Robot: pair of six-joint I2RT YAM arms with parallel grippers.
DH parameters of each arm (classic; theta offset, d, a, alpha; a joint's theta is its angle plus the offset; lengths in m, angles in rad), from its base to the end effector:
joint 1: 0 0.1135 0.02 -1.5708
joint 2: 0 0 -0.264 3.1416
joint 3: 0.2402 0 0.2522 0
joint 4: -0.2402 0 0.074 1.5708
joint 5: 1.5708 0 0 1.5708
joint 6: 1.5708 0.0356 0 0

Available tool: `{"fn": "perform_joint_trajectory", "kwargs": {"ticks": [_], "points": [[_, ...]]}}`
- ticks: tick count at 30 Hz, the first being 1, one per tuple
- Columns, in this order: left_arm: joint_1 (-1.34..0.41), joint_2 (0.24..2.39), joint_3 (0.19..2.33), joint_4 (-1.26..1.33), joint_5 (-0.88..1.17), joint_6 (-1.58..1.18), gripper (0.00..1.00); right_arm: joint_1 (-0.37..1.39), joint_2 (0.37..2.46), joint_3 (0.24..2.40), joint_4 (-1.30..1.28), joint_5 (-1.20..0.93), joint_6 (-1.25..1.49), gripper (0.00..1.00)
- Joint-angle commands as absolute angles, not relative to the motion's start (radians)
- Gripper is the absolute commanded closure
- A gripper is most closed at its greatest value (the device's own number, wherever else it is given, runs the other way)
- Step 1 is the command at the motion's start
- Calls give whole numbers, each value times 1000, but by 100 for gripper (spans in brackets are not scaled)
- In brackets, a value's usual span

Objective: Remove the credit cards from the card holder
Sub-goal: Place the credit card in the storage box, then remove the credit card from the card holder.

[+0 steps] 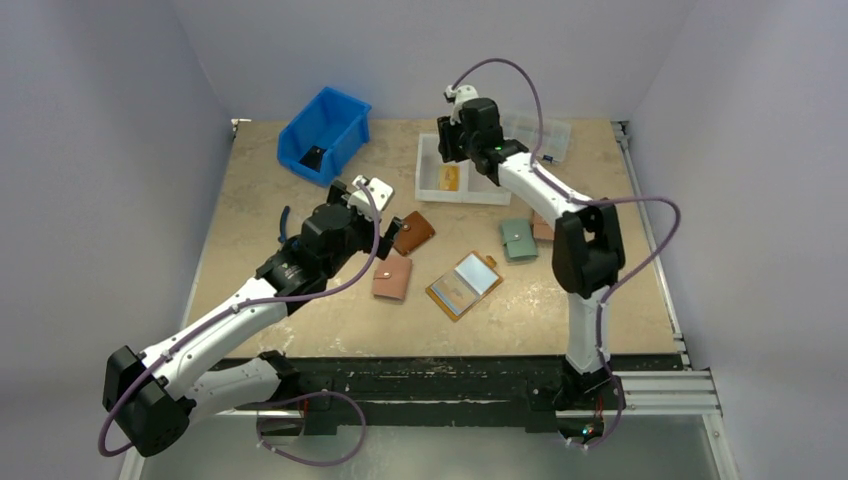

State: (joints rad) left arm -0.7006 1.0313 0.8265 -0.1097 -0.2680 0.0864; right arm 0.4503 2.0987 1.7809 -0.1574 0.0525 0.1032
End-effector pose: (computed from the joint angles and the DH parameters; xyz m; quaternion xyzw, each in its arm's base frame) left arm 0.1891 -0.1472 0.3154 0.2350 0.7707 -0.0730 0.5878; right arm 0.4526 0.2167 0.2719 -0.1339 0.8429 0.1207 0.5069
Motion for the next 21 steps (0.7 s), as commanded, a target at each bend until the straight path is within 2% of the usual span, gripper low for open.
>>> {"fn": "perform_joint_trajectory", "kwargs": {"ticks": [1, 3, 5, 7, 12, 15, 21], "points": [[-690, 1017, 825, -61, -219, 53, 3, 448, 1870, 1692, -192, -243, -129, 55], [-689, 1026, 827, -61, -188, 42, 3, 448, 1770, 1608, -249, -420, -255, 53], [-685, 1037, 829, -65, -154, 31, 3, 447, 1654, 1496, -263, -547, -348, 43], [-682, 1050, 837, -70, -122, 15, 3, 444, 1522, 1375, -255, -617, -432, 38], [-672, 1085, 851, -67, -10, -60, 3, 387, 1219, 1083, -211, -754, -553, 3], [-670, 1111, 856, -54, 75, -118, 3, 313, 1101, 983, -228, -862, -559, 1], [-670, 1171, 828, 30, 225, -327, 3, 235, 981, 810, -158, -935, -499, 1]]}}
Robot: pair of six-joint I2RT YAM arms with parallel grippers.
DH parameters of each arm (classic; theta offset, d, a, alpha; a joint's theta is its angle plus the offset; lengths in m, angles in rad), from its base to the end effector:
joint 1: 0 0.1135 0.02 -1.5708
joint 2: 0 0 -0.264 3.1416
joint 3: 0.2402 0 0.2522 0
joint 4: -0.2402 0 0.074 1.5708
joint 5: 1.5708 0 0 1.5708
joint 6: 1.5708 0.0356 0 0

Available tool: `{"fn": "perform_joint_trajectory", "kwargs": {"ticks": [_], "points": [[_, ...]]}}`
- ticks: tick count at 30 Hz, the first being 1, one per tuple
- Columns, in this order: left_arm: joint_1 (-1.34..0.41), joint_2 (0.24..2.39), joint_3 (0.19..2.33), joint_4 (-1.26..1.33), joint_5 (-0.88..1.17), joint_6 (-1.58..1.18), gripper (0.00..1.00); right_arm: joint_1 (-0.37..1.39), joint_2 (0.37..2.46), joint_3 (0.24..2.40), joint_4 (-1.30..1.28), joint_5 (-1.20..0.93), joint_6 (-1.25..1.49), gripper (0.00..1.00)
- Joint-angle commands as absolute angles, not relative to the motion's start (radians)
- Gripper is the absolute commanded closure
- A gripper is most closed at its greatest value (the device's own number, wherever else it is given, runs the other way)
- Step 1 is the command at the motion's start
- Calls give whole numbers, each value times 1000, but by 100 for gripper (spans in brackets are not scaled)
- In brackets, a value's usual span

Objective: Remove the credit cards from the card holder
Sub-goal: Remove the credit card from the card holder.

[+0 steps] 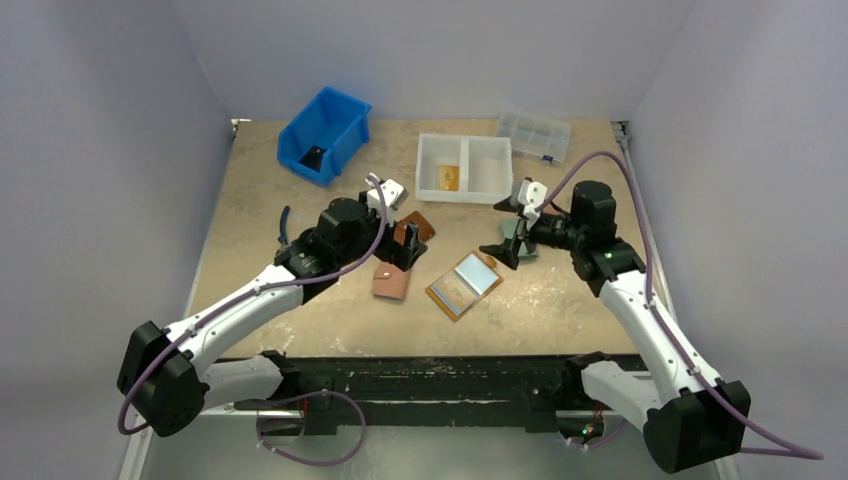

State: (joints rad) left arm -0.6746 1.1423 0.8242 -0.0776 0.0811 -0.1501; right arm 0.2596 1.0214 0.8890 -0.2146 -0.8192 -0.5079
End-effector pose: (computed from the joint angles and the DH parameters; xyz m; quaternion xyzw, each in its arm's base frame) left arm 0.2034 -0.1664 0.2918 0.2373 0.7974 -0.2529 0.4939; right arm 0.2111 0.0830 0.3324 -0.4932 0.6106 0.2582 0.5632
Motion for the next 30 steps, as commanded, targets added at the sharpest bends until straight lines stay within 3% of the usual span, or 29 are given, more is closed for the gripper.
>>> {"fn": "perform_joint_trajectory", "kwargs": {"ticks": [1, 12, 18, 30], "points": [[-669, 1183, 815, 52, 245, -377, 3, 226, 974, 792, -146, -958, -489, 1], [-670, 1165, 529, 356, 258, -795, 5, 192, 951, 643, -68, -1040, -561, 1], [-669, 1121, 469, 330, 151, -923, 5, 192, 966, 646, -94, -1003, -611, 1], [-669, 1107, 460, 205, 84, -920, 4, 192, 999, 655, -188, -967, -747, 1]]}}
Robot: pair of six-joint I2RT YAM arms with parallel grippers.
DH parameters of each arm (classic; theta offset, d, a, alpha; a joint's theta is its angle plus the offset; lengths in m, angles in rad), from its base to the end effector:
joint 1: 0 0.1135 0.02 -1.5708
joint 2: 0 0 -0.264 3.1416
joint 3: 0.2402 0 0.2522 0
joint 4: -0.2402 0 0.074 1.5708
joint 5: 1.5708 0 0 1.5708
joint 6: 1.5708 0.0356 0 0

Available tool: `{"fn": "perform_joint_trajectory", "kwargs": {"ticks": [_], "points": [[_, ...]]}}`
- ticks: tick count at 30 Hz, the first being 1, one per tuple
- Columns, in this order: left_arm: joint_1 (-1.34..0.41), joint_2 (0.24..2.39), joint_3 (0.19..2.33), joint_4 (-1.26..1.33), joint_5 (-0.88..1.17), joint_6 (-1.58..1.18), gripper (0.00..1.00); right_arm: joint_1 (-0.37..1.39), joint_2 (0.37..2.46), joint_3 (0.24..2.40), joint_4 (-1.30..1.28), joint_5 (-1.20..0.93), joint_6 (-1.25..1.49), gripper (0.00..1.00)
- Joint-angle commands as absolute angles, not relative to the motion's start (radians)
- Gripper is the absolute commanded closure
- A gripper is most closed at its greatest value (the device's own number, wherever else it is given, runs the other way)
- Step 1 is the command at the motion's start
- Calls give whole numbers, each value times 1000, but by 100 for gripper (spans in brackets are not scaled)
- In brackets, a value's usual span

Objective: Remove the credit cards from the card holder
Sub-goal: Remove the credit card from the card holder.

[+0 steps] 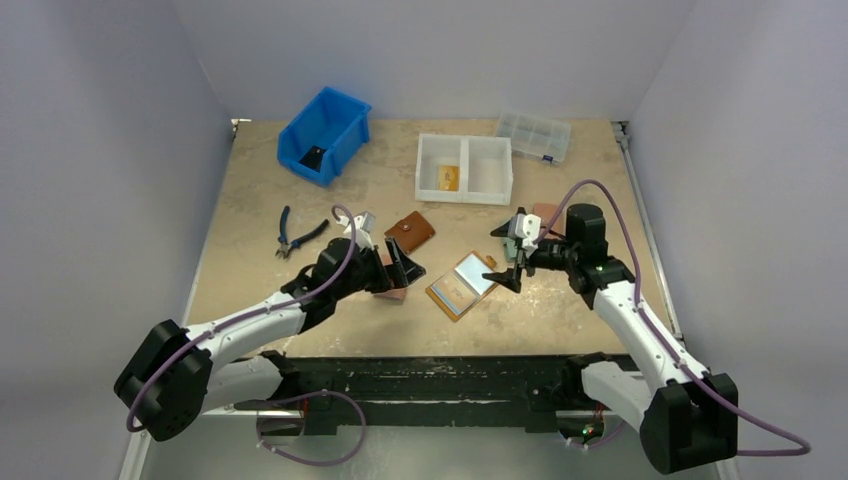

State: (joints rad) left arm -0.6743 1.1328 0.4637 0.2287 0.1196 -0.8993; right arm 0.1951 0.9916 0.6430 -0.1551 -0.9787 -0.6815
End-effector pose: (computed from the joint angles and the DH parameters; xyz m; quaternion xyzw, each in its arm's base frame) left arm 0.1819 -0.1509 0.2011 -0.0628 0.8412 -0.4142 0.3418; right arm 0.1987 0.0694 0.2619 -0.5390 0.5867 0.2847 0.5332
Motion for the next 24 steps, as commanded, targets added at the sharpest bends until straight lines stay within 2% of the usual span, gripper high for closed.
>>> {"fn": "perform_joint_trajectory", "kwargs": {"ticks": [1, 10, 16, 24], "points": [[-669, 1102, 460, 194, 75, -922, 3, 193, 1000, 655, -191, -965, -752, 1], [-670, 1006, 379, 258, 28, -984, 1, 192, 1014, 658, -202, -951, -771, 1], [-669, 931, 316, 239, -78, -1055, 1, 192, 1019, 660, -205, -955, -772, 1], [-669, 898, 254, 367, -5, -1015, 1, 193, 1025, 661, -206, -971, -772, 1]]}}
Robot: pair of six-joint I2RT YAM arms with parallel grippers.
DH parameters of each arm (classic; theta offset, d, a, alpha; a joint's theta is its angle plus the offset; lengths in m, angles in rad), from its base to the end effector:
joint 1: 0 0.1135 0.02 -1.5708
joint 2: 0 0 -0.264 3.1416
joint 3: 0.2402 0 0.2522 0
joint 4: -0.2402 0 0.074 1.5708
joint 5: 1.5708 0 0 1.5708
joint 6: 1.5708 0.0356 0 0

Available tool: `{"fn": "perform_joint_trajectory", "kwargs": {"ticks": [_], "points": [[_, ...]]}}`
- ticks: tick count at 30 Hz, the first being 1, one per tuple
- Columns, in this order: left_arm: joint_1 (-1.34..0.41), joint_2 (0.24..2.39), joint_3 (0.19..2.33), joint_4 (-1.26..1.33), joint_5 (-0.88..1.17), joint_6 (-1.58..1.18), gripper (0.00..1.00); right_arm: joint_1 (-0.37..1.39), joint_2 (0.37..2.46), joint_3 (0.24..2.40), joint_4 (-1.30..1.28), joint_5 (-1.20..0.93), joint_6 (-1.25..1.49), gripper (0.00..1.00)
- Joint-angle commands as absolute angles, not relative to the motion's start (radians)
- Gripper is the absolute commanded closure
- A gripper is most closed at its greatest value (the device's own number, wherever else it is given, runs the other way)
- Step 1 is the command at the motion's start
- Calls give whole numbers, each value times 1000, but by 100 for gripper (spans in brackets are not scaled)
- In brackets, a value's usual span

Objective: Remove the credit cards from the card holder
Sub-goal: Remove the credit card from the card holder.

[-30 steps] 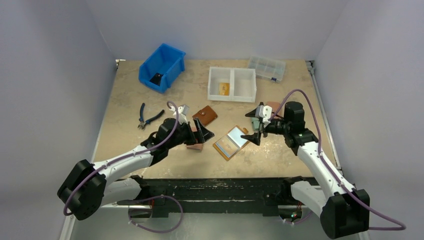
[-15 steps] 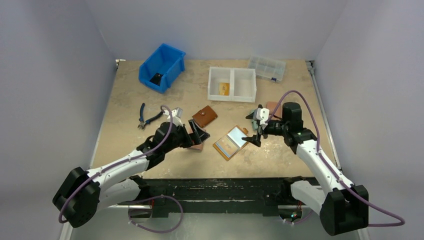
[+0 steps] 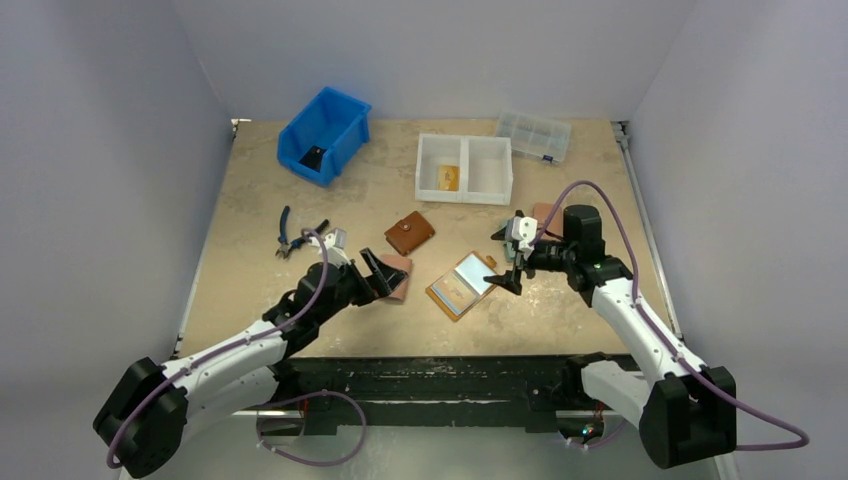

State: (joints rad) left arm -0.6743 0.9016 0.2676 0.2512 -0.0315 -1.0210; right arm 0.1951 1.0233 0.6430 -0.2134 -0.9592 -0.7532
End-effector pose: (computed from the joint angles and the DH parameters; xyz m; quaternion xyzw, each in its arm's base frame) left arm 0.1497 -0.1182 0.1829 -0.1516 0.8147 -0.4109 0.3801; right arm 0.2009 0.0694 0.2509 -0.5504 0.5981 0.2770 0.5125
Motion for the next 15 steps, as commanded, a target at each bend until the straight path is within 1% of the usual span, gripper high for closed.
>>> {"fn": "perform_joint_trajectory", "kwargs": {"ticks": [1, 4, 7, 12, 15], "points": [[-670, 909, 248, 392, 28, -1012, 1, 194, 1026, 662, -208, -974, -772, 1], [-670, 954, 229, 496, 107, -1003, 3, 196, 1037, 673, -217, -976, -763, 1], [-670, 999, 209, 611, 174, -997, 9, 217, 1061, 684, -226, -959, -756, 1], [-685, 1049, 216, 656, 184, -991, 13, 304, 1097, 692, -236, -859, -779, 1], [-723, 1090, 225, 692, 152, -1000, 17, 355, 1129, 694, -249, -800, -819, 1]]}}
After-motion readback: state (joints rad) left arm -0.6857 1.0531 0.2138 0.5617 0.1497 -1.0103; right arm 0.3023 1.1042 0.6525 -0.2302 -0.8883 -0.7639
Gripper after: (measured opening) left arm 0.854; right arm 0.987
